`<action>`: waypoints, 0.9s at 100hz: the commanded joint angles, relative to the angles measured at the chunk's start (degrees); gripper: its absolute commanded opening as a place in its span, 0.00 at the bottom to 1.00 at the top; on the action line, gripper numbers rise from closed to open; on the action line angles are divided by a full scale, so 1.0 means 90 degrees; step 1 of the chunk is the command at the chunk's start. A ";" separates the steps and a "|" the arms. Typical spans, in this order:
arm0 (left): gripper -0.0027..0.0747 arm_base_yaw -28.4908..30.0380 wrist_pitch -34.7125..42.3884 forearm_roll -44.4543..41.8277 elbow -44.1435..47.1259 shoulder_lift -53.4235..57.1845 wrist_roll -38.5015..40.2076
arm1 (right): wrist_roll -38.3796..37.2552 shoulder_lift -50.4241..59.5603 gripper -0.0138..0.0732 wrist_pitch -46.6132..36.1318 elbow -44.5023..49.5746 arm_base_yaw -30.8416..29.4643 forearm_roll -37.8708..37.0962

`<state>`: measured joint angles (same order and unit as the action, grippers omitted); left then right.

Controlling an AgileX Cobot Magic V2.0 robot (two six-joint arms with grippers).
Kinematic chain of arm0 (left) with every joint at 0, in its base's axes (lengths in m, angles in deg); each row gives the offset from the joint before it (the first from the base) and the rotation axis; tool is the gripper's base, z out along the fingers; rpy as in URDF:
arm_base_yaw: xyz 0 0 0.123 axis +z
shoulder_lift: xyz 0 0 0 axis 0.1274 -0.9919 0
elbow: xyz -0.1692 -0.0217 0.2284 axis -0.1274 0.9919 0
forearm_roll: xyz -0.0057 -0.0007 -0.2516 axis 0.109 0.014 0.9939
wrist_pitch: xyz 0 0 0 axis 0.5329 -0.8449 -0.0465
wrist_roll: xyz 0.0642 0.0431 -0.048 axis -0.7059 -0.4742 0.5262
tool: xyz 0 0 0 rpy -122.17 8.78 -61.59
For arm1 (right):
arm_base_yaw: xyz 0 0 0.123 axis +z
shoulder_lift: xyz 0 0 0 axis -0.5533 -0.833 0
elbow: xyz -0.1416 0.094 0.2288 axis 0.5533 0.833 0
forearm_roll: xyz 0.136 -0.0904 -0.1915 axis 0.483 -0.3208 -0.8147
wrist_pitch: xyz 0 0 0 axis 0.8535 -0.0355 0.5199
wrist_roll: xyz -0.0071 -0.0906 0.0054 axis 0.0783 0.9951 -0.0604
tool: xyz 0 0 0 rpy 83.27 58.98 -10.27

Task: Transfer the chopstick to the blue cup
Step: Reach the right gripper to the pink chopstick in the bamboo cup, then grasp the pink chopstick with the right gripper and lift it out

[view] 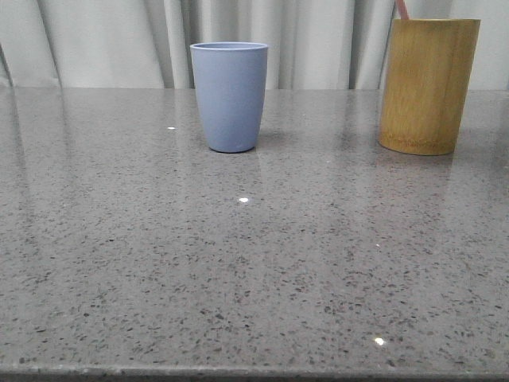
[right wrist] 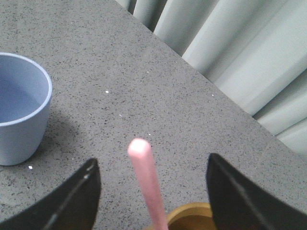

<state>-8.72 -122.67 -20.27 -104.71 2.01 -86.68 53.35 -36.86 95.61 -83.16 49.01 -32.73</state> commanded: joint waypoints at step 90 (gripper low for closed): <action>0.61 0.0005 0.0356 0.0071 -0.0143 0.0028 0.0078 | -0.0132 0.0627 0.08 0.0340 -0.1671 0.0008 0.0136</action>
<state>-8.72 -122.67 -20.27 -104.71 2.01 -86.68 53.44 -33.85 98.33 -92.62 49.01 -32.73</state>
